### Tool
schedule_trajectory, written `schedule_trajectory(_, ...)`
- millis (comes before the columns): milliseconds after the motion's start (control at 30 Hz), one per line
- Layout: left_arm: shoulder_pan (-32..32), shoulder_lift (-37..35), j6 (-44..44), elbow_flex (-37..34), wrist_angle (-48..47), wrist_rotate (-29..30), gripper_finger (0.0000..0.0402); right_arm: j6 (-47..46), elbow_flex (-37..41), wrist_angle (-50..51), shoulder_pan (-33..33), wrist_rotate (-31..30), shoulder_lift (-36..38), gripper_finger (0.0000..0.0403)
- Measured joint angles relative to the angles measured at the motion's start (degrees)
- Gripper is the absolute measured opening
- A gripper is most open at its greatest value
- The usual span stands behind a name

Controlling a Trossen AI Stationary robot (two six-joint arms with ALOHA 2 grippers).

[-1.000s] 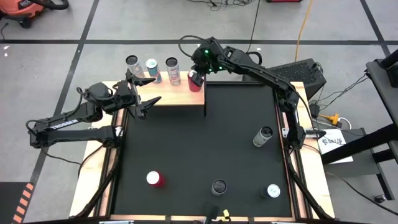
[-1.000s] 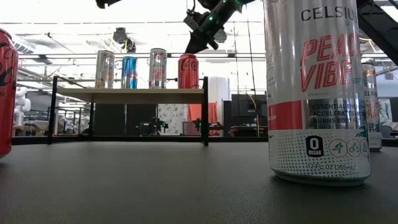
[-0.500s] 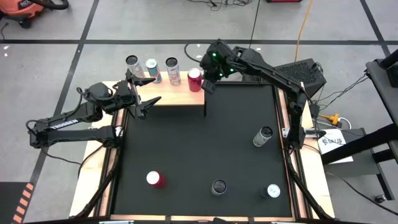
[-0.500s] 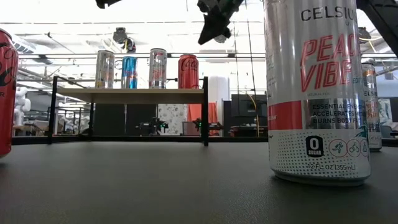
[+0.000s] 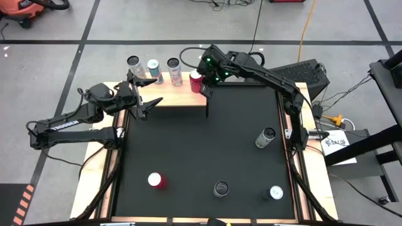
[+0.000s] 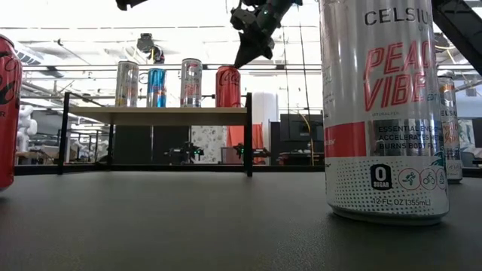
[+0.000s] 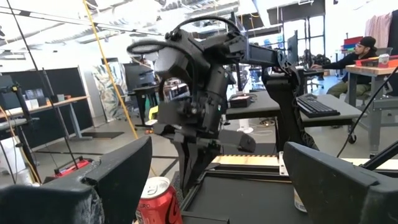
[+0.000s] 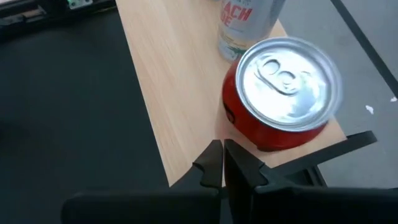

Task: Place canned beverage on shelf
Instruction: Put the top red black soda can on the shelf

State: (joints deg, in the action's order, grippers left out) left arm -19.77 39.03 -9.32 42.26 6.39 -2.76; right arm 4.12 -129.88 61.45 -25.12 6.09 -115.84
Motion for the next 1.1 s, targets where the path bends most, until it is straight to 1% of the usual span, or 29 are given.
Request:
schedule_trajectory(367,0.0,0.0,0.0,0.0,0.0,0.0,0.0367,0.0,0.0,-0.8,0.0,0.0,-2.1,0.0)
schedule_trajectory(1100,0.0,0.0,0.0,0.0,0.0,0.0,0.0367,0.0,0.0,-6.7,-2.1,0.1,-2.6,0.0)
